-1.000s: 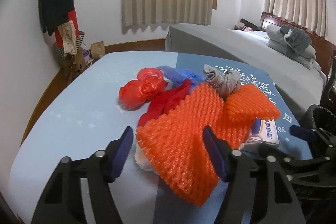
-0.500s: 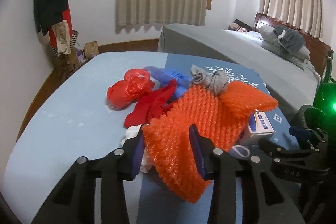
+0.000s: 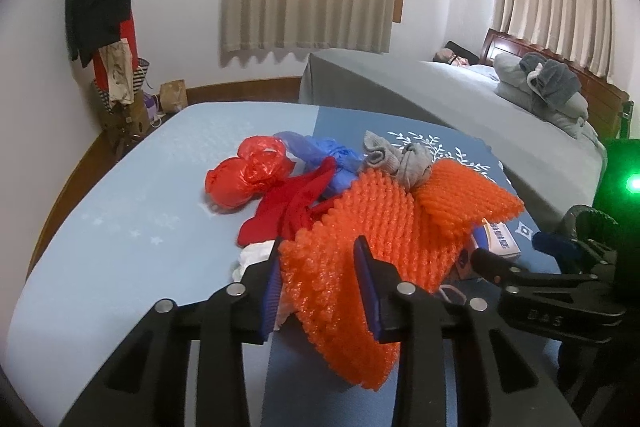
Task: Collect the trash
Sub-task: 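Grasp the orange mesh sleeve with the left gripper while the right grasps the alcohol-pad box, then lift the orange mesh sleeve and box over the bin and release both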
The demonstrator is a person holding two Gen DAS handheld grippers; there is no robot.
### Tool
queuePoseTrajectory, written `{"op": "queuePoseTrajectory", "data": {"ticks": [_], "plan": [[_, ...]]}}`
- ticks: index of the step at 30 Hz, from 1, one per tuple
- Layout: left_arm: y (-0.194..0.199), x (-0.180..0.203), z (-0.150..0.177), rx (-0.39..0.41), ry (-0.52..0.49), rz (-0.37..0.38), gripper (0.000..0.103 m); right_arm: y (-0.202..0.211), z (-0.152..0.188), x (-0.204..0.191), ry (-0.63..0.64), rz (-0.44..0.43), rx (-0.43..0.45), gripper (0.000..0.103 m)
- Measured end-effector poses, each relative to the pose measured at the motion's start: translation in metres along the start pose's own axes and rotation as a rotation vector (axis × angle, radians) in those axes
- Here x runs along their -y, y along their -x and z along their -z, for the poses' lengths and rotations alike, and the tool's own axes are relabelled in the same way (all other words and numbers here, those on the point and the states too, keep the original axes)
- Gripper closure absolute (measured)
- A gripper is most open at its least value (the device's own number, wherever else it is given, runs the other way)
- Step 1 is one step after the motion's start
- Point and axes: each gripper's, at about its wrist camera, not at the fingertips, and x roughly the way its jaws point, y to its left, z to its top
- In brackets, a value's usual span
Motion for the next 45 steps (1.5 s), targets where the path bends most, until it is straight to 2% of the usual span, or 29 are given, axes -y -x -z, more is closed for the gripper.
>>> {"op": "queuePoseTrajectory", "data": {"ticks": [6,11,15,17,18,20,23,30,45], "plan": [[-0.001,0.0,0.0,-0.005,0.003,0.008,0.067,0.002,0.002,0.017,-0.006,0.088,0.008,0.012],[-0.004,0.002,0.0,-0.009,-0.002,0.014,0.064,-0.004,0.0,0.024,-0.033,0.037,-0.001,0.013],[-0.005,0.003,-0.002,-0.009,-0.005,0.023,0.065,-0.02,-0.007,0.026,-0.055,-0.017,-0.042,0.027],[-0.004,0.005,-0.003,-0.006,-0.012,0.035,0.073,-0.024,-0.008,0.025,-0.062,-0.044,-0.054,0.041],[-0.004,0.007,-0.003,-0.005,-0.017,0.04,0.075,-0.024,-0.01,0.025,-0.058,-0.052,-0.052,0.045],[-0.003,0.011,-0.004,-0.003,-0.028,0.055,0.084,-0.021,-0.009,0.024,-0.054,-0.055,-0.052,0.045],[0.0,0.015,-0.005,0.002,-0.032,0.071,0.088,-0.013,-0.007,0.027,-0.06,-0.051,-0.036,0.045],[0.01,0.022,-0.008,0.029,-0.026,0.087,0.089,0.017,-0.007,0.046,-0.1,0.006,0.026,0.046],[0.054,0.037,-0.039,0.15,-0.02,0.114,0.089,0.079,-0.02,0.061,-0.112,-0.012,0.135,0.046]]}}
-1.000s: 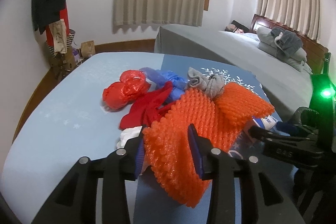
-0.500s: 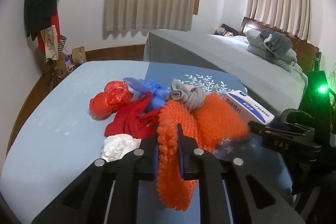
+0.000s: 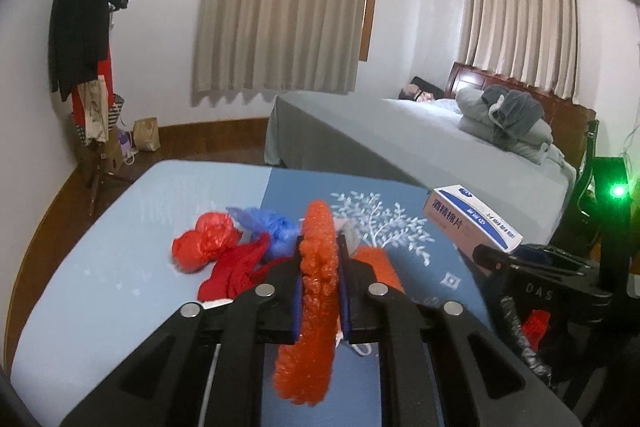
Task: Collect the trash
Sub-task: 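Lift the orange mesh sleeve and box over the bin and release both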
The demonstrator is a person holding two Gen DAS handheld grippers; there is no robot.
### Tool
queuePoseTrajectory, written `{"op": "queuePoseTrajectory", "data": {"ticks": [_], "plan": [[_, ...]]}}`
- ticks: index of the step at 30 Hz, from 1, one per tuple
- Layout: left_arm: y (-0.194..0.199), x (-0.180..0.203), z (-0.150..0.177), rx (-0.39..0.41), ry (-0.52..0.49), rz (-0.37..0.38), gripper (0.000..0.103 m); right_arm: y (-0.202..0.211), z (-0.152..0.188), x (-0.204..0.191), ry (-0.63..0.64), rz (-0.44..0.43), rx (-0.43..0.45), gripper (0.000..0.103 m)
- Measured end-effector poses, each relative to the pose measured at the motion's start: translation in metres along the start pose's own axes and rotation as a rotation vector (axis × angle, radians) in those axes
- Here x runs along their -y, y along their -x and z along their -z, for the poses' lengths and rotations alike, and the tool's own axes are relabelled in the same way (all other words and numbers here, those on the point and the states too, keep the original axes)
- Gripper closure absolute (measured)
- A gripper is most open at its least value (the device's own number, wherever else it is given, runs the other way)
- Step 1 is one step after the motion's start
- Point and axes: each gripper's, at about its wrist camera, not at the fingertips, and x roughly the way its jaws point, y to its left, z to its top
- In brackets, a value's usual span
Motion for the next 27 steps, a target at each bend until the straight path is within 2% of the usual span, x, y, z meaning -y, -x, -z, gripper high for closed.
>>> {"op": "queuePoseTrajectory", "data": {"ticks": [10,16,27], "plan": [[0.018,0.017,-0.015,0.065,-0.012,0.009,0.089,0.031,-0.009,0.012,-0.006,0.002,0.051,0.046],[0.029,0.037,-0.026,0.11,-0.037,0.052,0.089,0.054,-0.01,0.025,-0.007,0.019,0.086,0.046],[0.016,0.095,-0.018,0.077,-0.091,0.172,0.089,0.088,-0.003,0.072,-0.057,0.11,0.11,0.046]]}}
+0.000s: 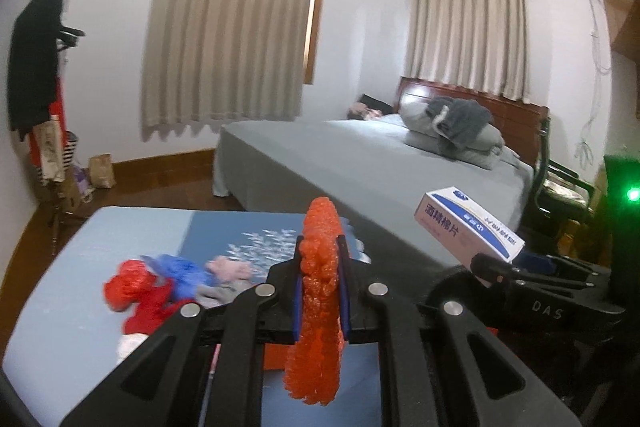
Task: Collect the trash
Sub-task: 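Lift the orange mesh sleeve and box over the bin and release both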
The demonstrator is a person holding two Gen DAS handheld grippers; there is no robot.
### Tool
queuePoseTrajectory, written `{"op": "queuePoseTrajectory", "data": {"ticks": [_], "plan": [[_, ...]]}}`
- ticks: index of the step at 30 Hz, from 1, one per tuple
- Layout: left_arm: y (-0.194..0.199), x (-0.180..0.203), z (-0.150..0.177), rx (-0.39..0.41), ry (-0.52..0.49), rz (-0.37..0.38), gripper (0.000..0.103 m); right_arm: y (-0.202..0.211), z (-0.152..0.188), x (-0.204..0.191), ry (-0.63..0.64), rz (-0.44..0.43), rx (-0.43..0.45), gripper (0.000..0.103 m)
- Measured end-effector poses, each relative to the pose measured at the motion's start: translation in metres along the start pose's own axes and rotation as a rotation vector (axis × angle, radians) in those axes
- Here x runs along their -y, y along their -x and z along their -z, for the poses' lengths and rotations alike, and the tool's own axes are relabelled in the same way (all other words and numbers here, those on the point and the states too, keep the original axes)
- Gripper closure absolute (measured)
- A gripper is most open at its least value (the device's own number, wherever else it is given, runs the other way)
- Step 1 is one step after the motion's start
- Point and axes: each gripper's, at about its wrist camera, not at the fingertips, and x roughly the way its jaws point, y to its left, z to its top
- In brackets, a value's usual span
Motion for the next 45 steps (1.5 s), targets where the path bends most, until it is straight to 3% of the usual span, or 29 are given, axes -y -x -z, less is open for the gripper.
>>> {"op": "queuePoseTrajectory", "data": {"ticks": [18,33,37,39,41,45], "plan": [[-0.048,0.105,0.011,-0.096,-0.063,0.226,0.089,0.035,0.038,0.1,-0.102,0.201,-0.017,0.045],[-0.074,0.159,0.029,-0.174,-0.105,0.345,0.088,0.041,0.062,0.145,-0.167,0.315,-0.047,0.044],[-0.075,0.156,0.029,-0.174,-0.088,0.35,0.054,0.04,0.067,0.15,-0.177,0.338,-0.054,0.031],[-0.075,0.152,0.027,-0.168,-0.084,0.341,0.05,0.04,0.066,0.151,-0.175,0.345,-0.05,0.026],[-0.072,0.144,0.026,-0.157,-0.079,0.316,0.034,0.04,0.065,0.15,-0.17,0.344,-0.044,0.015],[-0.065,0.12,0.023,-0.128,-0.066,0.25,0.019,0.04,0.064,0.146,-0.168,0.326,-0.027,0.009]]}}
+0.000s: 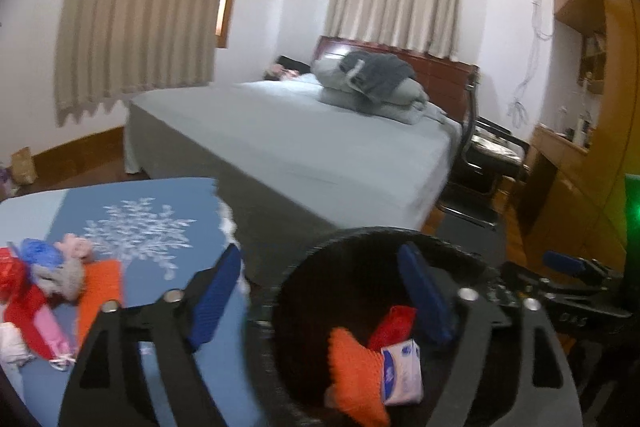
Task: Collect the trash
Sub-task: 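Lift the orange mesh sleeve and box over the bin and release both, then grasp the white crumpled tissue with the left gripper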
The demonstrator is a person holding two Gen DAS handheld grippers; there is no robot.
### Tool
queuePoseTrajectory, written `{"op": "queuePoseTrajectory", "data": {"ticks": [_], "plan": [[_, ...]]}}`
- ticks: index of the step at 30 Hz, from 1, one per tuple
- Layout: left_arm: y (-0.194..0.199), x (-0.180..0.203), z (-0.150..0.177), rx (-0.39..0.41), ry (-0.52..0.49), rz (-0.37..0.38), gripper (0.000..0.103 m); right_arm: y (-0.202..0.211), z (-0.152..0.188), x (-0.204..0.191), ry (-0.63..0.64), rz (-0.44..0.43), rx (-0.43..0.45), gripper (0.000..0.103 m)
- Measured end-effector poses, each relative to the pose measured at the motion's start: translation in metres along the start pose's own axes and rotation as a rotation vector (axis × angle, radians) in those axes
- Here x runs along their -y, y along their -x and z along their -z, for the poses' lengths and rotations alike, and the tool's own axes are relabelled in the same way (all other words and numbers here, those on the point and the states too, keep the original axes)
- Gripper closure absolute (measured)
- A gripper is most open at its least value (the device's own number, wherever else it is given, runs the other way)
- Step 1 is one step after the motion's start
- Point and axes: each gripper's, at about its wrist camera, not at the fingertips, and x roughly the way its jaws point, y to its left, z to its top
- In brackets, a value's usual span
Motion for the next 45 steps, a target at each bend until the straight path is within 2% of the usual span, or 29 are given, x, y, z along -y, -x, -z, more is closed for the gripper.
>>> {"op": "queuePoseTrajectory", "data": {"ticks": [5,12,18,25,34,45], "plan": [[0.018,-0.034,0.001,0.023,0.018,-0.106,0.01,0.002,-0.006,-0.021,0.007,-0.048,0.015,0.008],[0.044,-0.086,0.01,0.032,0.038,-0.254,0.01,-0.001,-0.014,-0.076,0.057,-0.155,0.043,0.007],[0.068,-0.14,0.023,0.026,0.09,-0.385,0.01,-0.005,-0.016,-0.144,0.148,-0.265,0.057,0.007],[0.092,-0.193,0.041,0.006,0.149,-0.497,0.01,-0.014,-0.015,-0.207,0.207,-0.361,0.063,0.007],[0.092,-0.24,0.078,-0.08,0.227,-0.573,0.024,-0.033,0.007,-0.264,0.275,-0.417,0.029,0.007],[0.08,-0.258,0.093,-0.151,0.279,-0.564,0.038,-0.056,0.03,-0.285,0.321,-0.401,-0.033,0.007]]}}
